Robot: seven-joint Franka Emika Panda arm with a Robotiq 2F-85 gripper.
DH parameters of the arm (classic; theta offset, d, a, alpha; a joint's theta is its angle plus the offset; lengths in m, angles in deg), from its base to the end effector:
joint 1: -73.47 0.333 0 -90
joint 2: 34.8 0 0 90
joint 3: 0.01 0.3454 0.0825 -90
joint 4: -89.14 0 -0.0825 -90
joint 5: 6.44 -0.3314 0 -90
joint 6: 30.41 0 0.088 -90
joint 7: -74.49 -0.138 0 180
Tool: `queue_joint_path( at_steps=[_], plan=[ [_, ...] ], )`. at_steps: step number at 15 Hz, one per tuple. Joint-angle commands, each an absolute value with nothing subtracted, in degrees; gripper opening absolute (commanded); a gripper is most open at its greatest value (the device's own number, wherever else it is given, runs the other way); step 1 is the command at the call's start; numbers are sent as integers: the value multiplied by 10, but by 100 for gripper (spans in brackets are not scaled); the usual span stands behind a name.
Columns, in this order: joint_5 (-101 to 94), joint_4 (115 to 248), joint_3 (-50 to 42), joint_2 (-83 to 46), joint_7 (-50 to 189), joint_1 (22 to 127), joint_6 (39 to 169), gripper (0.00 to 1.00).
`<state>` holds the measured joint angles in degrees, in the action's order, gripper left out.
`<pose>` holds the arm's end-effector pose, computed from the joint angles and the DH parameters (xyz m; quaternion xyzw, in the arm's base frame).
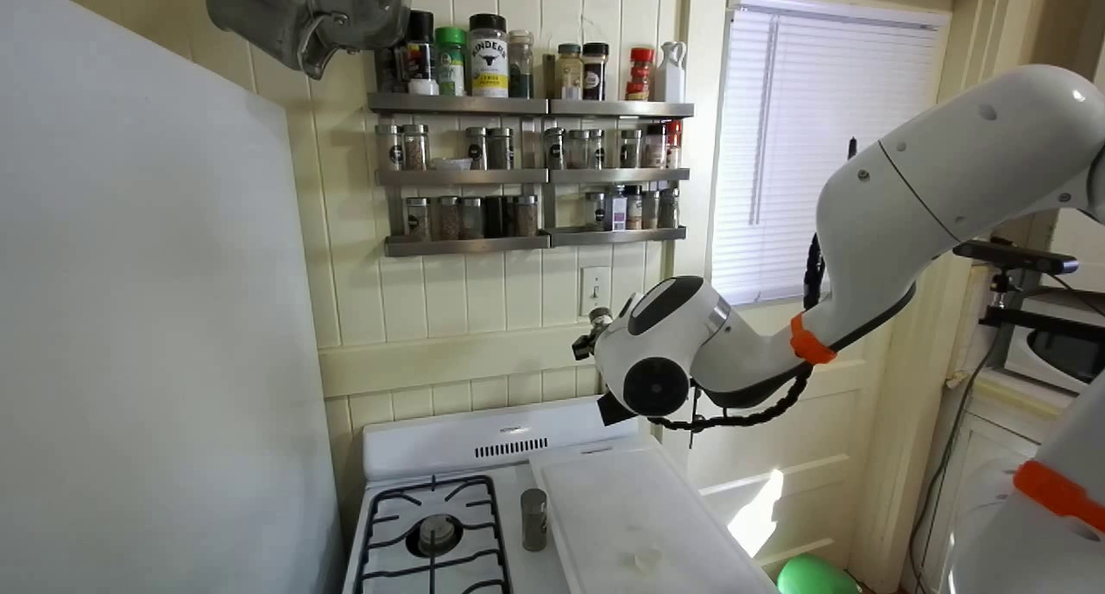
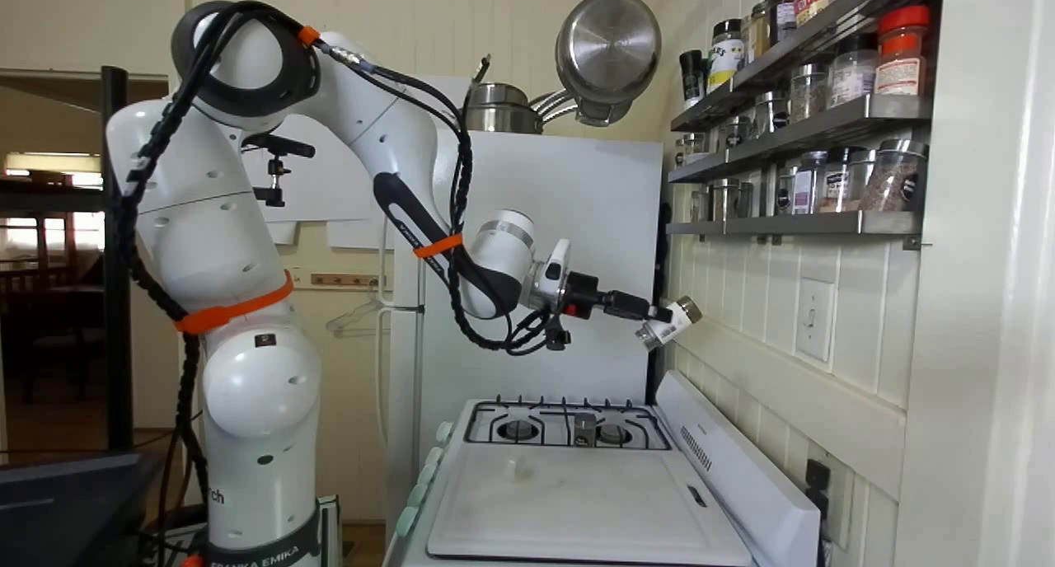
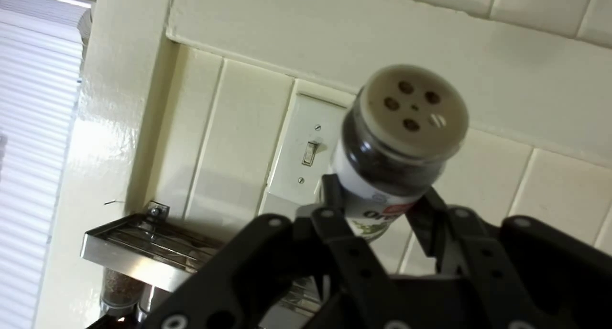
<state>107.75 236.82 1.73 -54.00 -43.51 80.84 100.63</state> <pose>0.4112 0.0238 0.4622 0.7508 -0.1276 0.5842 0.2807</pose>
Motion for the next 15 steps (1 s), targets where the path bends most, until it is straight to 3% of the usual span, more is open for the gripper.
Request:
queue_joint_path(
  at_steps=[1, 15],
  plan=[
    [1082, 2384, 18, -555, -440, 818, 993, 13],
    [1079, 2380, 32, -551, -403, 828, 955, 13]
  ],
)
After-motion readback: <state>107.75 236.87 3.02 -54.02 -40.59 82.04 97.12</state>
